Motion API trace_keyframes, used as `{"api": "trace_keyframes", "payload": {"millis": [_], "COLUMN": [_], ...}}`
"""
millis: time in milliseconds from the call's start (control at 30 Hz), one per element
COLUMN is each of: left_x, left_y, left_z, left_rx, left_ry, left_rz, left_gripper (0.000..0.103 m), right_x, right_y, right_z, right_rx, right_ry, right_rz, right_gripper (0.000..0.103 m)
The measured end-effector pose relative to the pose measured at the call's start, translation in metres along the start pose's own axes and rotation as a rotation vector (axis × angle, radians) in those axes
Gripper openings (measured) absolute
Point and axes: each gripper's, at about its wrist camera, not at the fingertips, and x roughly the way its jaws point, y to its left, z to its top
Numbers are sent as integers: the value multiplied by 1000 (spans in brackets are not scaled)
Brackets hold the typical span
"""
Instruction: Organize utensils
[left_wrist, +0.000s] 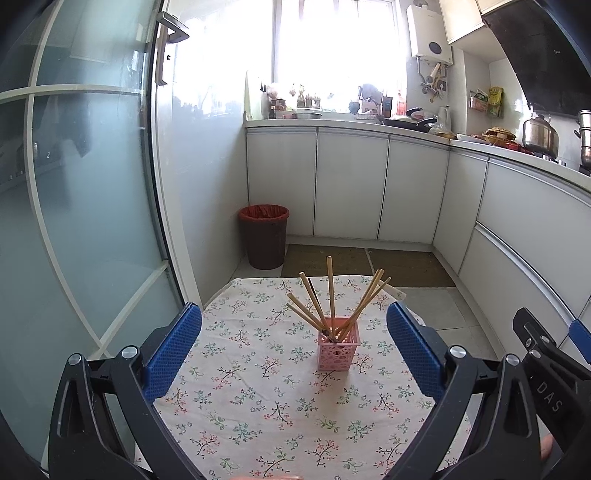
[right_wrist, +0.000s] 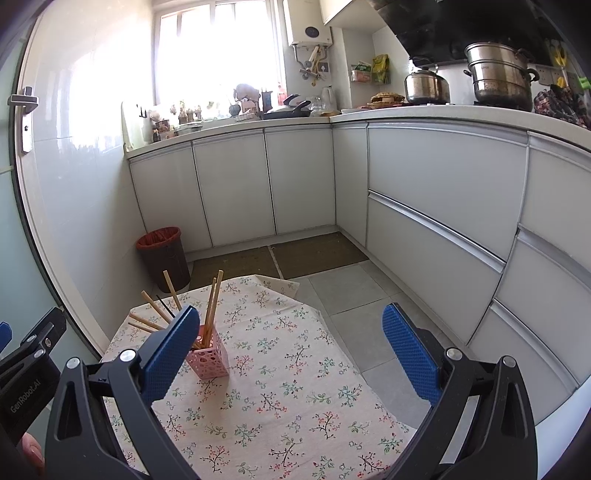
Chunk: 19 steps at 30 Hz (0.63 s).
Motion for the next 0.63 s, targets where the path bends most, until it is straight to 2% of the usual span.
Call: {"api": "trace_keyframes", "payload": {"millis": [300,633], "left_x": [1,3], "left_y": [-5,-3], "left_z": [-1,1], "left_rx": [20,3], "left_ry": [-19,7], "left_rz": [-5,-8], "left_gripper": [94,96], "right_x": [2,2], "right_y": [-2,-4], "right_z": [0,-1], "right_rx": [6,10], "right_ry": [8,11], "right_rz": [1,2], "right_gripper": [97,97]}}
